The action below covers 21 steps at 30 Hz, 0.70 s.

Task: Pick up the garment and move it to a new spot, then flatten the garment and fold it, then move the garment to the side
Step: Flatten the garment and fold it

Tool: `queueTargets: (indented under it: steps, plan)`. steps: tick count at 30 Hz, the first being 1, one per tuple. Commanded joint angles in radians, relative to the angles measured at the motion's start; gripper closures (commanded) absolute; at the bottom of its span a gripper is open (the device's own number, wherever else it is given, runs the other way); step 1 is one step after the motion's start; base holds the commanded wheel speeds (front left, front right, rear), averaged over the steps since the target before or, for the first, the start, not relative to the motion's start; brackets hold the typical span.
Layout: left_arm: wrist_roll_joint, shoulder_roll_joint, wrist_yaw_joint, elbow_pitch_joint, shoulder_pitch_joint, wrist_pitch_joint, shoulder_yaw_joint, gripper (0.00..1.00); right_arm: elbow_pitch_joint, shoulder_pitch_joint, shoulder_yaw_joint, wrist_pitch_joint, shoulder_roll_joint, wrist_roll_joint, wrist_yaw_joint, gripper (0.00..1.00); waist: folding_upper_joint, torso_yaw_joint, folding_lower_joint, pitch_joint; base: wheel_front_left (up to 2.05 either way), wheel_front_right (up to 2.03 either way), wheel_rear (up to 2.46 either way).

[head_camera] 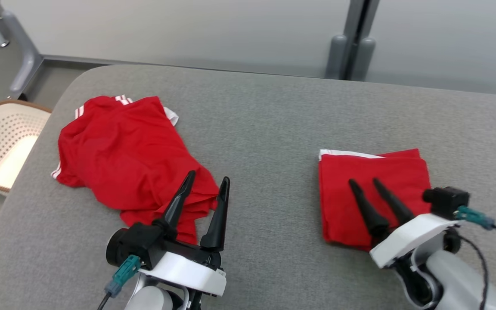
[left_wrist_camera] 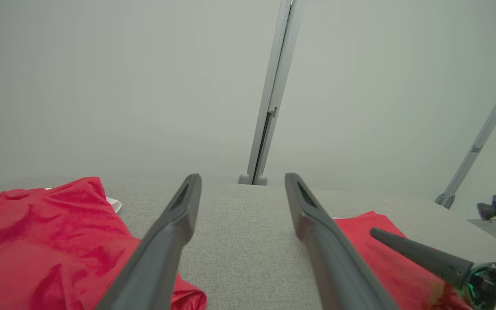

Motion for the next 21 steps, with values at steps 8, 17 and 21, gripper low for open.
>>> queueTargets:
  steps: [8, 17, 21]
  plan:
    - [0.019, 0.004, -0.004, -0.023, 0.013, -0.002, 0.047, 0.00, -0.063, 0.021, -0.265, -0.051, -0.064, -0.315, 0.000, 0.00, 0.0000, -0.104, 0.0000, -0.031, 0.00, 0.00, 0.00]
    - [0.030, 0.004, -0.014, -0.031, 0.038, -0.002, 0.086, 0.00, -0.326, 0.268, -0.621, -0.052, 0.085, -0.723, 0.000, 0.00, 0.0000, -0.173, 0.0000, -0.026, 0.00, 0.00, 0.00]
    - [0.033, 0.004, -0.017, -0.033, 0.045, -0.002, 0.102, 0.00, -0.361, 0.315, -0.658, -0.052, 0.124, -0.769, 0.000, 0.00, 0.0000, -0.184, 0.0000, -0.020, 0.00, 0.00, 0.00]
